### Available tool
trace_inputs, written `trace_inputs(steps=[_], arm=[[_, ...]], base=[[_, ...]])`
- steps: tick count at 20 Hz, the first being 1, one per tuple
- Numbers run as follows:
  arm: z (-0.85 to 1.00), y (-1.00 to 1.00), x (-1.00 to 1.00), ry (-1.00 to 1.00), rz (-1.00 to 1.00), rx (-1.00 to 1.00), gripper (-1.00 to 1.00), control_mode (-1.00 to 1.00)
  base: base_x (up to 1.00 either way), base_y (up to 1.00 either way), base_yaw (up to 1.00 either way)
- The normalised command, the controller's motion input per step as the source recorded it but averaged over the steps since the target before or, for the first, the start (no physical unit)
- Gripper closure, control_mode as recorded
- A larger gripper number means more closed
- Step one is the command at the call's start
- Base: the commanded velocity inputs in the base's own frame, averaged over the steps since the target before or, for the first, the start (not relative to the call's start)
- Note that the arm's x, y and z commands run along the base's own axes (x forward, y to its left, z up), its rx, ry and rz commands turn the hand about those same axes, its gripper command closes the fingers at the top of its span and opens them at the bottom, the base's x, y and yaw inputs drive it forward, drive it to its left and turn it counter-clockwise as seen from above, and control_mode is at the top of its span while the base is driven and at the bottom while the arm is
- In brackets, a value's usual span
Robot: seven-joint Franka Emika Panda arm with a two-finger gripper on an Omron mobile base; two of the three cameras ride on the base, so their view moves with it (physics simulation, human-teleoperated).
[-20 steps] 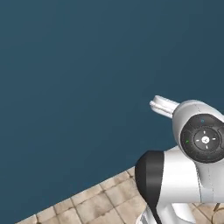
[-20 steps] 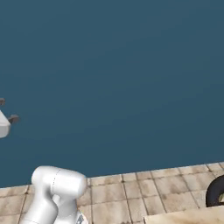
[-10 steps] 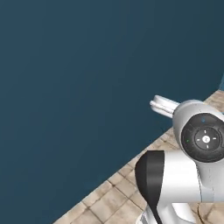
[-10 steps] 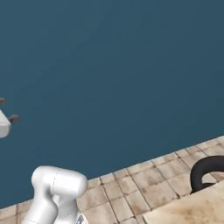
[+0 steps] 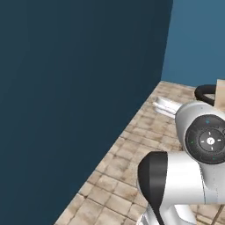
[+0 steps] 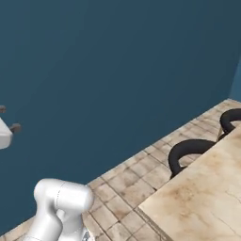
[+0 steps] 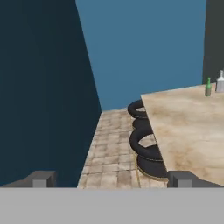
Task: Sort all alcoholic drinks to one cabinet, and non-alcoholic drinks to the other.
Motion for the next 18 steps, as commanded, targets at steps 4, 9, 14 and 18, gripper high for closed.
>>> trace_inputs(steps=[4,9,14,18], arm=[[0.00,0.00,0.00,0.00,0.00,0.00,-1.00,1.00],[0.00,0.00,0.00,0.00,0.00,0.00,-1.00,1.00],[0.00,0.00,0.00,0.00,0.00,0.00,-1.00,1.00],[0.00,0.00,0.00,0.00,0.00,0.00,-1.00,1.00]], base=[[0.37,0.00,-0.54],[0.50,0.11,-0.50],[0.58,0.37,-0.40],[0.52,0.51,-0.35]])
